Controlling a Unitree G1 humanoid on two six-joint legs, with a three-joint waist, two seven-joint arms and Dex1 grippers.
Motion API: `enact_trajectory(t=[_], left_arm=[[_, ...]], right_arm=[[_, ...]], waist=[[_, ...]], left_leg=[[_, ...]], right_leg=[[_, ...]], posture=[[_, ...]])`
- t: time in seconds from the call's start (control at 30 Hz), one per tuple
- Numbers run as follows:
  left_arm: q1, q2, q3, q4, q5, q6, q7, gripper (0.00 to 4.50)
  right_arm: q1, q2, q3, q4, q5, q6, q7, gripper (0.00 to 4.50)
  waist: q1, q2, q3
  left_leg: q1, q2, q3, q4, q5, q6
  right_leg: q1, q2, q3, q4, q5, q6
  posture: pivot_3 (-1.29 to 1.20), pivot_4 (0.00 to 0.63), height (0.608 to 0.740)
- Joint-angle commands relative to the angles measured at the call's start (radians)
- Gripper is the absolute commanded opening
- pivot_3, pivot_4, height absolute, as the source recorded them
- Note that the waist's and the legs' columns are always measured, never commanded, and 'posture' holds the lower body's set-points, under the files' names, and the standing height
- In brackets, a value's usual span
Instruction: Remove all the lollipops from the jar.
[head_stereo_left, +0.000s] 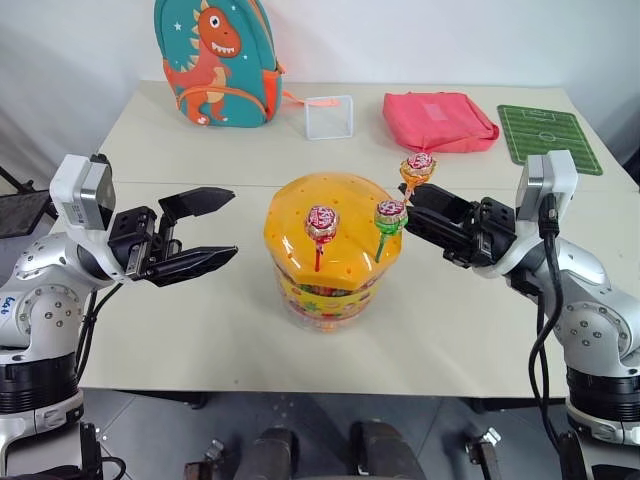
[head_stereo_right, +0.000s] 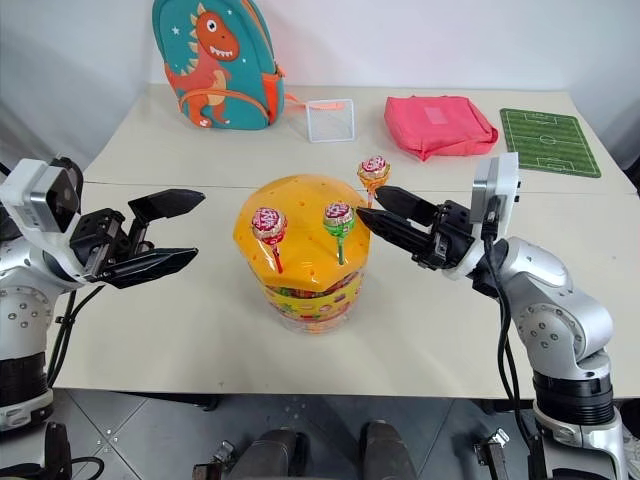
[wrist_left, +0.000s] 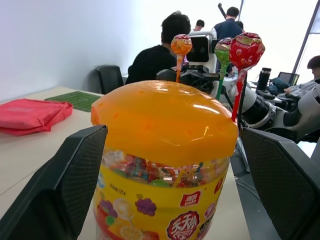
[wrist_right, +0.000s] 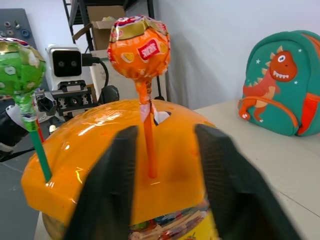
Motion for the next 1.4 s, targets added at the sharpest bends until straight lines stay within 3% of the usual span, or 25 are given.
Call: enact_trajectory(t=[0.03, 0.07, 0.1, 0.3, 0.43, 0.53, 0.67, 0.73, 0.8, 0.93, 1.2, 1.3, 1.4], left_arm=[[-0.023, 0.001, 0.016, -0.027, -0.023, -0.015, 0.006, 4.50], [-0.025, 0.002, 0.014, -0.026, -0.024, -0.013, 0.005, 4.50], [-0.027, 0.005, 0.011, -0.020, -0.021, -0.012, -0.001, 4.50], [-0.036, 0.056, -0.026, 0.015, 0.035, -0.053, -0.111, 4.50], [-0.005, 0.109, -0.046, 0.011, 0.074, -0.093, -0.203, 4.50], [0.057, 0.168, -0.058, 0.015, 0.149, -0.177, -0.286, 4.50], [0.085, 0.164, -0.048, 0.034, 0.182, -0.255, -0.303, 4.50], [0.095, 0.158, -0.052, 0.030, 0.191, -0.282, -0.310, 4.50], [0.124, 0.141, -0.062, -0.003, 0.177, -0.278, -0.302, 4.50], [0.190, 0.088, -0.093, -0.070, 0.199, -0.336, -0.297, 4.50], [0.206, 0.105, -0.067, -0.072, 0.200, -0.331, -0.236, 4.50], [0.215, 0.102, -0.061, -0.082, 0.190, -0.323, -0.217, 4.50], [0.219, 0.102, -0.060, -0.081, 0.182, -0.318, -0.204, 4.50]], right_arm=[[-0.030, 0.021, -0.037, -0.013, 0.032, -0.008, 0.003, 0.45], [-0.040, 0.029, -0.052, -0.009, 0.061, 0.008, -0.018, 0.09], [-0.048, 0.033, -0.063, -0.007, 0.083, 0.019, -0.023, 0.02], [-0.124, -0.008, -0.203, 0.035, 0.237, 0.082, -0.117, 0.02], [-0.140, -0.141, -0.309, 0.145, 0.254, 0.164, -0.172, 0.02], [-0.084, -0.316, -0.337, 0.254, 0.157, 0.259, -0.188, 0.02], [0.080, -0.491, -0.296, 0.310, -0.028, 0.321, -0.167, 0.02], [0.136, -0.537, -0.254, 0.322, -0.124, 0.328, -0.181, 0.02], [0.248, -0.610, -0.103, 0.336, -0.334, 0.240, -0.151, 0.02], [0.310, -0.646, 0.099, 0.375, -0.541, 0.241, -0.155, 0.02], [0.307, -0.529, 0.009, 0.421, -0.541, 0.275, -0.123, 0.02], [0.336, -0.536, -0.032, 0.415, -0.547, 0.276, -0.092, 0.70], [0.350, -0.537, -0.074, 0.419, -0.564, 0.258, -0.090, 1.68]], waist=[[0.000, 0.000, 0.000], [-0.001, 0.000, 0.000], [-0.001, 0.000, 0.000], [-0.001, 0.000, 0.000], [0.001, 0.000, 0.000], [0.001, 0.002, 0.001], [0.005, 0.002, 0.001], [0.003, 0.002, 0.001], [-0.001, 0.004, 0.001], [-0.002, 0.005, 0.001], [-0.001, 0.004, 0.001], [0.001, 0.004, 0.001], [0.001, 0.004, 0.001]], left_leg=[[0.000, 0.000, 0.000, 0.000, 0.000, 0.000], [0.000, 0.000, 0.000, 0.000, 0.000, 0.000], [0.000, 0.000, 0.000, 0.000, 0.000, 0.000], [0.000, 0.000, 0.000, 0.000, 0.000, 0.000], [0.000, 0.000, 0.000, 0.000, 0.000, 0.000], [-0.001, 0.000, 0.000, -0.002, 0.000, 0.000], [-0.001, 0.000, 0.000, -0.003, 0.000, 0.000], [-0.001, 0.000, 0.002, -0.002, 0.000, 0.001], [-0.001, 0.000, 0.005, -0.002, 0.000, 0.001], [0.001, 0.000, 0.007, -0.002, 0.000, 0.002], [0.002, 0.001, 0.008, -0.001, 0.000, 0.002], [0.002, 0.001, 0.008, -0.001, 0.000, 0.002], [0.002, 0.001, 0.007, -0.002, 0.000, 0.002]], right_leg=[[0.000, 0.000, 0.000, 0.000, 0.000, 0.000], [0.000, 0.000, 0.000, 0.000, 0.000, 0.000], [0.000, 0.000, 0.000, 0.000, 0.000, 0.000], [0.000, 0.000, 0.000, 0.000, 0.000, 0.000], [0.000, 0.000, 0.000, 0.000, 0.000, 0.000], [0.001, -0.001, 0.000, -0.003, 0.000, 0.000], [0.001, -0.001, -0.001, -0.009, 0.000, 0.000], [0.002, -0.001, 0.000, -0.009, 0.000, 0.000], [0.002, -0.001, 0.002, -0.009, 0.000, 0.000], [0.002, -0.001, 0.003, -0.008, 0.000, 0.000], [0.004, 0.000, 0.004, -0.009, 0.000, -0.001], [0.003, 0.000, 0.004, -0.009, 0.000, -0.001], [0.003, 0.000, 0.003, -0.009, 0.000, -0.001]], posture=[[0.00, 0.150, 0.740], [0.00, 0.150, 0.740], [0.00, 0.150, 0.740], [0.00, 0.150, 0.740], [0.00, 0.150, 0.740], [0.00, 0.150, 0.740], [0.00, 0.150, 0.740], [0.00, 0.150, 0.740], [0.00, 0.150, 0.740], [0.00, 0.150, 0.740], [0.00, 0.150, 0.740], [0.00, 0.150, 0.740], [0.00, 0.150, 0.740]])
